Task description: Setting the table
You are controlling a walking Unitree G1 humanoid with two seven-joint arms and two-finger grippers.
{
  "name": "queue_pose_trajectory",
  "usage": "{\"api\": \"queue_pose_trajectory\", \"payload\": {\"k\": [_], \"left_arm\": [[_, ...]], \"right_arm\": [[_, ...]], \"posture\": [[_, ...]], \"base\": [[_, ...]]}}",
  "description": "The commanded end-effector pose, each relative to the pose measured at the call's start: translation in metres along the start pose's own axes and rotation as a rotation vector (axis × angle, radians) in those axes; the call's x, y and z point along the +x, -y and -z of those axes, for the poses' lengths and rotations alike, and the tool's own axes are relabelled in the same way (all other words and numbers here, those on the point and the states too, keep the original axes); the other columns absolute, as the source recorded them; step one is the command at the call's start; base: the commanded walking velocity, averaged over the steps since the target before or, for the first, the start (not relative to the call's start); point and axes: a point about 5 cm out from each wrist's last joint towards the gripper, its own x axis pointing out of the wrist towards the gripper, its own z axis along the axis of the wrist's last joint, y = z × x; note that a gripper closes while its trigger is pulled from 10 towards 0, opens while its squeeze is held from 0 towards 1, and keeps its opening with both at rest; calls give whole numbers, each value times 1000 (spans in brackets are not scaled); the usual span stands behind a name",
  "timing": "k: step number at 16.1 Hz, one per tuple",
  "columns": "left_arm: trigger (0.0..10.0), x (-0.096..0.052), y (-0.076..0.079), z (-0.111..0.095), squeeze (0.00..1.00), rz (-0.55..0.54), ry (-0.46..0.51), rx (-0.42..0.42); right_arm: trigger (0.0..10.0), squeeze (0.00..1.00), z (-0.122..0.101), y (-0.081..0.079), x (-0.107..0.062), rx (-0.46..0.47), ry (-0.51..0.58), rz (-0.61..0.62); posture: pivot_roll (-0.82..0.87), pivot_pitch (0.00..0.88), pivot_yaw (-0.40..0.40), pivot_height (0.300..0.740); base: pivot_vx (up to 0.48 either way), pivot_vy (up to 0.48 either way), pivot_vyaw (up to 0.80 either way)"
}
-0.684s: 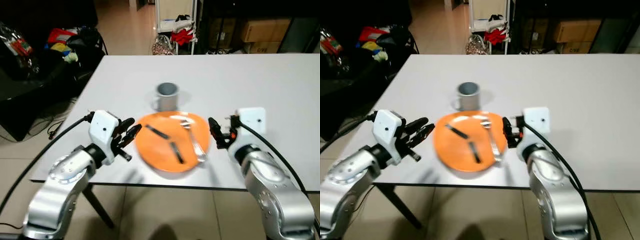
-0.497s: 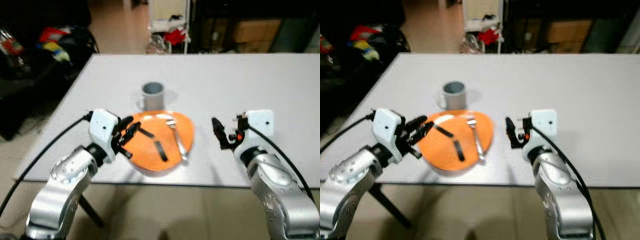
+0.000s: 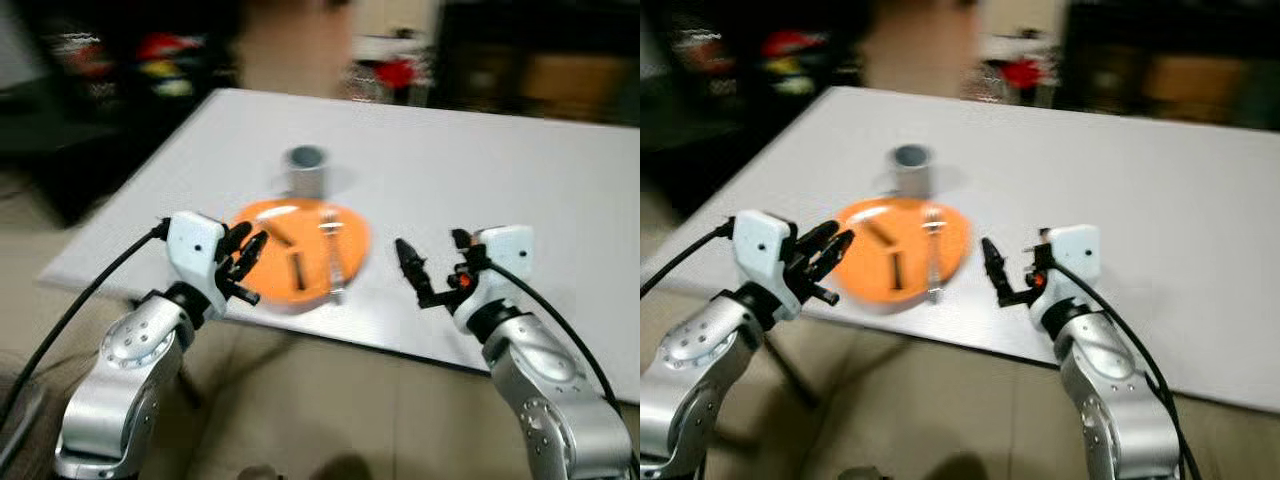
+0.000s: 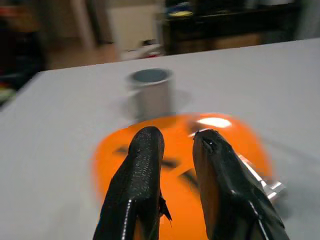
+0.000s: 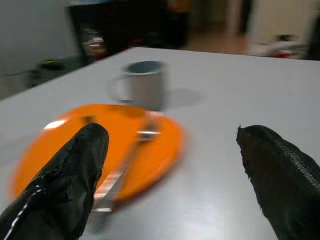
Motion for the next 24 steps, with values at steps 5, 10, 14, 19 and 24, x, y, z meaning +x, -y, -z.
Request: {"api": "queue_pose_trajectory", "payload": {"k": [5, 10, 14, 19, 24], "left_arm": [[10000, -3, -10, 1, 0, -89, -9, 19], [10000, 5, -11, 3, 0, -156, -27, 57], [10000, 5, -14, 3, 0, -165, -34, 70], [10000, 6, -14, 2, 0, -175, -38, 98], [10000, 7, -19, 1, 0, -188, -27, 62]], "right_arm": [[10000, 1000, 2, -2, 1, 5, -10, -37], [10000, 1000, -4, -4, 1, -3, 41, -35], [10000, 1000, 0, -8, 3, -2, 32, -48], [10000, 1000, 1, 1, 7, -136, 14, 23], [10000, 1000, 2, 8, 5, -158, 8, 61]], "posture": [[65, 0, 36, 740], [70, 0, 36, 740], [73, 0, 44, 740], [81, 0, 38, 740], [65, 0, 53, 740]], "base": [[0, 0, 800], [0, 0, 800], [0, 0, 800], [0, 0, 800], [0, 0, 800]]}}
